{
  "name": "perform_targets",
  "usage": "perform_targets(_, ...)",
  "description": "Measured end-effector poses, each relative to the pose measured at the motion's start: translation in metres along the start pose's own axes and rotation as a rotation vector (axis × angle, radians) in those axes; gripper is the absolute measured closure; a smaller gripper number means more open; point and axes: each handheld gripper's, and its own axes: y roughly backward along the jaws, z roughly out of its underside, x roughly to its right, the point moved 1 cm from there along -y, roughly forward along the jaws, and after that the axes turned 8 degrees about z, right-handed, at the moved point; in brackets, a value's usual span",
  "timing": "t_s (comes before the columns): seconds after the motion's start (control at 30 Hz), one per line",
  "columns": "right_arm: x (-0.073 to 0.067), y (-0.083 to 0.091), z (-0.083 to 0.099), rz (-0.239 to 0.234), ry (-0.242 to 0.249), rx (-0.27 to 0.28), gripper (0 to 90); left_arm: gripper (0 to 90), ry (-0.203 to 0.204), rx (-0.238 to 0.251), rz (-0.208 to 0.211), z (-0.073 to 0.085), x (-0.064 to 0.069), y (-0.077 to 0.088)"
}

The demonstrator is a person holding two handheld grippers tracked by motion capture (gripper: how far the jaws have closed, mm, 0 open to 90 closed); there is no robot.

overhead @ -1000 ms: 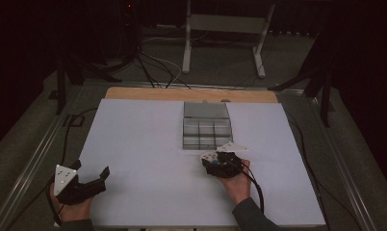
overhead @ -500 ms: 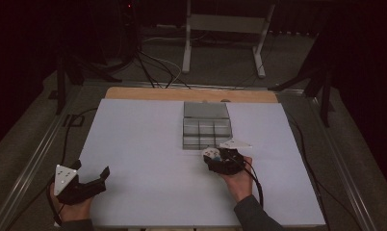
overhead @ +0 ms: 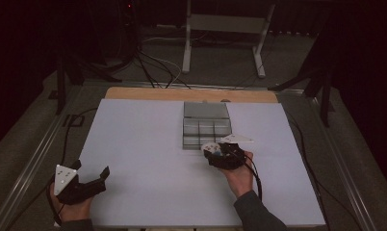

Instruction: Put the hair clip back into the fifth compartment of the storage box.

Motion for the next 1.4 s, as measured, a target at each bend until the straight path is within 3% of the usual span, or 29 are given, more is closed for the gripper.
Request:
perform_targets(0.77,0.011,-0.001,-0.019,0.024,-0.010,0.033,36.6,0.5,0.003,0.004,-0.005,0.000,-0.001,0.001)
perform_targets(1.4,0.024,-0.021,-0.034,0.045,-0.021,0.029,36.5,0.6,0.003,0.001,-0.004,0.000,-0.001,0.001)
